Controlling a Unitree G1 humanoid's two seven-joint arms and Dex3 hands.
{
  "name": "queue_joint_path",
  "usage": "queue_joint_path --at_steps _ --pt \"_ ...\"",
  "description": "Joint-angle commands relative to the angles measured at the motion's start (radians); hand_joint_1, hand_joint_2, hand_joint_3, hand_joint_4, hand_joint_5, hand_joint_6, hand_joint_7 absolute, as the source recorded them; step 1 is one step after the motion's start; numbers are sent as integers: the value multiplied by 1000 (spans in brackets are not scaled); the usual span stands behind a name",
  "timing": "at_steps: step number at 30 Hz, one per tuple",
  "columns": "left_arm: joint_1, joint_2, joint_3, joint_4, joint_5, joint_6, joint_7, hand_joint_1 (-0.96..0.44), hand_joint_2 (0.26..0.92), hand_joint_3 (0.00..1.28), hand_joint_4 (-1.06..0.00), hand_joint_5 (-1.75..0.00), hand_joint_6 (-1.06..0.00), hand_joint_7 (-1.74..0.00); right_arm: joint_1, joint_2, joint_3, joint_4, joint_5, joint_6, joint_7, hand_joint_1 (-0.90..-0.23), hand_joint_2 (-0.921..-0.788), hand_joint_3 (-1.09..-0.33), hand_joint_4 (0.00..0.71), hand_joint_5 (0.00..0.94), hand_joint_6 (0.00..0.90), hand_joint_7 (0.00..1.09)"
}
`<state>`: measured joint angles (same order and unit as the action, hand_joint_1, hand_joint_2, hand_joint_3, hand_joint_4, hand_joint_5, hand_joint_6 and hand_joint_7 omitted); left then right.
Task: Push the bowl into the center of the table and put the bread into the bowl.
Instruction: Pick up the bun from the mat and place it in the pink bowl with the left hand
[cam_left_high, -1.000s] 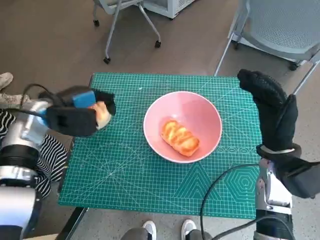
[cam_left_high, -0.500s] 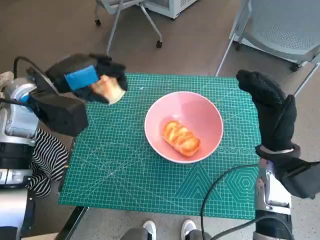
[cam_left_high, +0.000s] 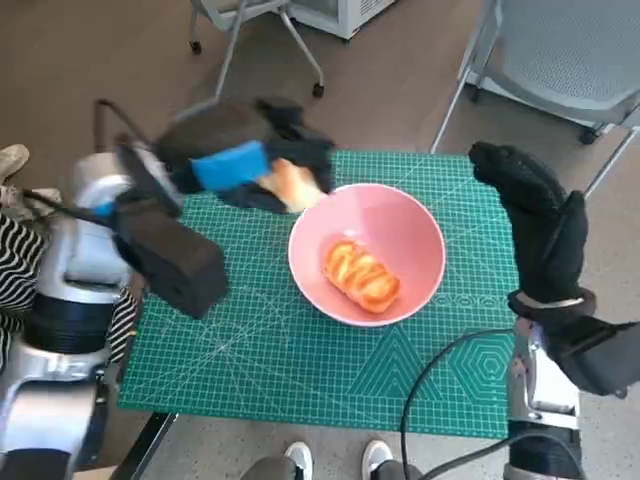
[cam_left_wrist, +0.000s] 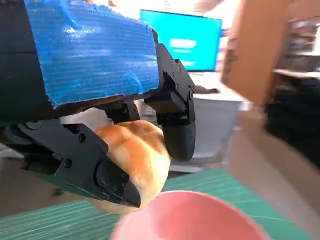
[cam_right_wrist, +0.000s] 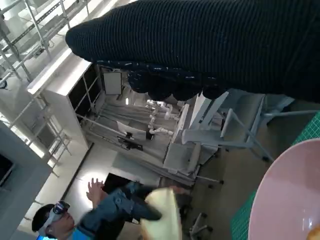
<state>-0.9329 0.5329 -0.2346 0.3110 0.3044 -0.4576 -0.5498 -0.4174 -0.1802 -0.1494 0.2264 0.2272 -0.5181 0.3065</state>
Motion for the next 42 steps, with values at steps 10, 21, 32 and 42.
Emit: queue_joint_path --at_steps 10,21,32,42 --pt "-50 -108 -63 277 63 -216 102 1 921 94 -703 -1162 -553 -1219 44 -2 -5 -29 -13 13 -18 -679 -921 -717 236 1 129 492" --pt "-72 -116 -63 350 87 -274 133 1 921 167 -609 -1228 -477 -1328 44 -3 -4 -30 -14 15 -21 -679 -921 -715 236 1 131 491" --pt "-18 -101 -66 306 133 -188 149 -282 875 26 -372 -148 -413 -245 45 0 -9 -32 -26 16 -45 -682 -921 -714 234 0 132 490" --pt "0 -87 -31 288 86 -198 149 -343 875 2 -348 -4 -444 -58 31 4 -3 -25 -34 18 -50 -686 -921 -714 233 0 133 488"
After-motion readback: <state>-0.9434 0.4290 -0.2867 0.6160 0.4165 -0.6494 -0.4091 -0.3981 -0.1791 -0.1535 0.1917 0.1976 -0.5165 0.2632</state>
